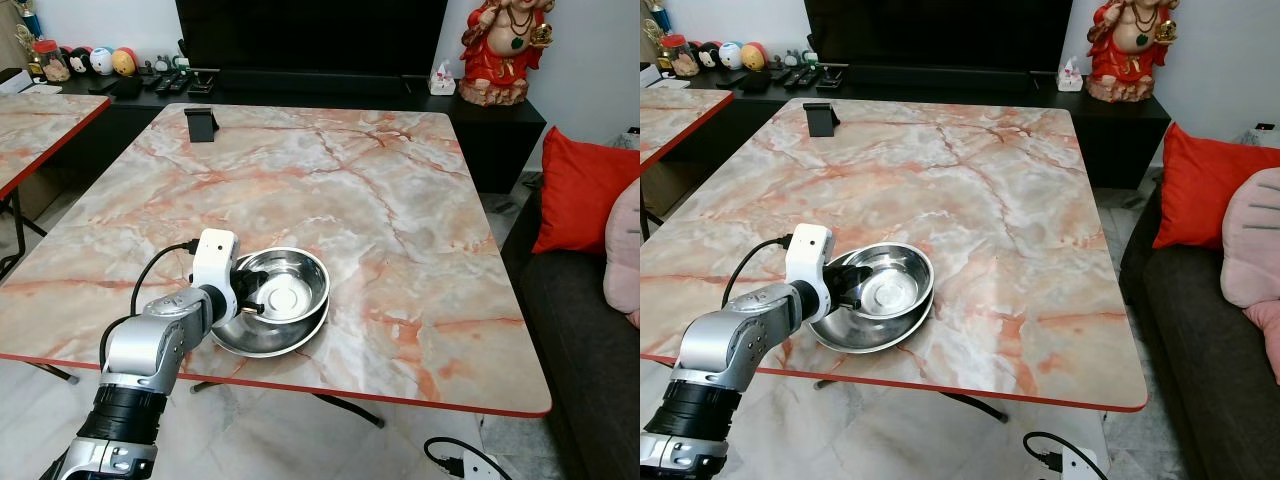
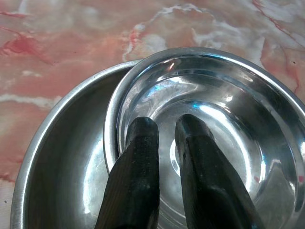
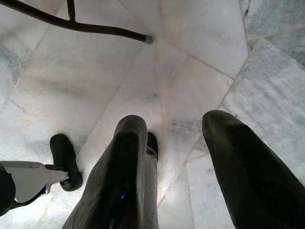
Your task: Setting the table
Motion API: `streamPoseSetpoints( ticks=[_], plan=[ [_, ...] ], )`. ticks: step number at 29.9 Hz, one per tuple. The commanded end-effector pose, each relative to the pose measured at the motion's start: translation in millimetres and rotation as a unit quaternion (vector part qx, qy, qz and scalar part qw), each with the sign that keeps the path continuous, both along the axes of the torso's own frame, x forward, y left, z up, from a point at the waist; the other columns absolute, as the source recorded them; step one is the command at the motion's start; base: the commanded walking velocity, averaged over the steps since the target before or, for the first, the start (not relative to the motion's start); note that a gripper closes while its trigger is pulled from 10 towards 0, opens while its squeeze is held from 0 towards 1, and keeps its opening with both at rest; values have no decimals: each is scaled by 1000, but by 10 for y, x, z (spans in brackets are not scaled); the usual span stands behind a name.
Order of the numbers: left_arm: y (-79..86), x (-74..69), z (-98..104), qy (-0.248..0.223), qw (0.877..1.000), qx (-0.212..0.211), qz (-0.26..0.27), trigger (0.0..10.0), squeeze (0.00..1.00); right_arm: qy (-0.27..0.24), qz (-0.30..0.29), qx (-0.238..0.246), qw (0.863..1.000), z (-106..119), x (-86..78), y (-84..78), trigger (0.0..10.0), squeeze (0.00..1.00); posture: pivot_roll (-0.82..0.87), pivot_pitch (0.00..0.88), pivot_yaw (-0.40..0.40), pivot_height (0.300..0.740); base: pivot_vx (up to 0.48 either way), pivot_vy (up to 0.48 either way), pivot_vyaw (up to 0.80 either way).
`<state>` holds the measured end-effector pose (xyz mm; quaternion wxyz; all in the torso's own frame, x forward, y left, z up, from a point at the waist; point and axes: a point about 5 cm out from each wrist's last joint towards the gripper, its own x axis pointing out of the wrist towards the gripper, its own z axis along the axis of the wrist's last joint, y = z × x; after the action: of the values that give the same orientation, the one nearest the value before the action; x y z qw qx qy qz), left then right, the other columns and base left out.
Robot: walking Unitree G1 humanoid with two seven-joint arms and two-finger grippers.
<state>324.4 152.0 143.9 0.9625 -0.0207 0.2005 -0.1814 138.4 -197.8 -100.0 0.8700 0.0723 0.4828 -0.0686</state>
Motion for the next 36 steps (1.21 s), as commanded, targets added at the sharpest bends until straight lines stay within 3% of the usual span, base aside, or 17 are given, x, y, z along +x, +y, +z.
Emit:
streamPoseSetpoints(
  ticks=[1,36],
  plan=[
    [28,16,24,1,1000,16,4,10000,0,8,1,0,1000,-11,-28,-5,10000,0,11,0,-16,740,0,0,0],
    [115,26,-14,12,998,46,29,10000,0,8,4,-1,1000,-11,-25,-4,10000,0,15,0,-18,740,0,0,0]
  ],
)
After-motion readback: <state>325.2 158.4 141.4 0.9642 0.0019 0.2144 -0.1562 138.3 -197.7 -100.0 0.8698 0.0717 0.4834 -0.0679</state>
